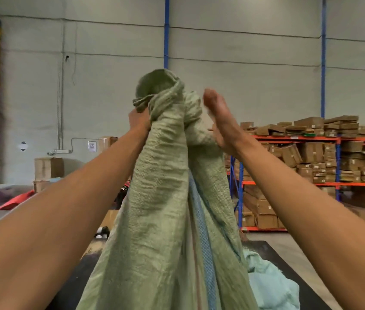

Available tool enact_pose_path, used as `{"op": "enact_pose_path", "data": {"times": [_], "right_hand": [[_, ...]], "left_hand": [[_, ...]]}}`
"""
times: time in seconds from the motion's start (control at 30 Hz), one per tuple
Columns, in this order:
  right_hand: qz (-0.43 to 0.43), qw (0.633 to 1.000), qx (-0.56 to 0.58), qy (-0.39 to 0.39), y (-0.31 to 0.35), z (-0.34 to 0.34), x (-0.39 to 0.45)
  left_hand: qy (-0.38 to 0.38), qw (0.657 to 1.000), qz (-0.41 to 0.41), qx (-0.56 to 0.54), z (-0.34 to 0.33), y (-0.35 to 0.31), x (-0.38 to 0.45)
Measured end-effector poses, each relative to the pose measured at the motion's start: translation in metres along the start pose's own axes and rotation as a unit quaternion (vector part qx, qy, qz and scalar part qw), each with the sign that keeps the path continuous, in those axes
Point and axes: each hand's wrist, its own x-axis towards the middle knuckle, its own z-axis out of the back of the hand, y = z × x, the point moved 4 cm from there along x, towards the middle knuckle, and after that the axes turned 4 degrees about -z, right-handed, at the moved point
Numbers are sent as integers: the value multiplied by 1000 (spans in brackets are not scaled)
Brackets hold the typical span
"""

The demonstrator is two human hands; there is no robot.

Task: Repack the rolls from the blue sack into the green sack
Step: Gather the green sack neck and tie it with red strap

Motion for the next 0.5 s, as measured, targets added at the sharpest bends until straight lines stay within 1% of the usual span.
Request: {"op": "enact_pose_path", "data": {"times": [0.03,0.1,0.13,0.2,0.23,0.3,0.37,0.47,0.5], "right_hand": [[-35,997,-46,44,-10,-5,-11],[-93,983,-102,123,-33,-18,-30],[-112,978,-109,137,-41,-27,-40],[-142,981,-70,111,-55,-43,-51],[-146,985,-35,87,-62,-48,-49],[-160,987,23,14,-78,-46,-42],[-206,976,52,-50,-94,-33,-35],[-272,956,88,-68,-109,-23,-34],[-281,952,100,-70,-110,-23,-34]], "left_hand": [[-33,999,8,-24,3,2,6],[-84,995,10,-43,4,2,12],[-96,994,6,-47,1,4,12],[-99,994,-6,-52,-11,6,5],[-84,995,-7,-55,-16,7,0],[-16,996,12,-82,-28,14,-1],[58,989,60,-124,-32,20,-4],[194,955,104,-201,-41,22,-10],[233,945,130,-191,-41,23,-16]]}}
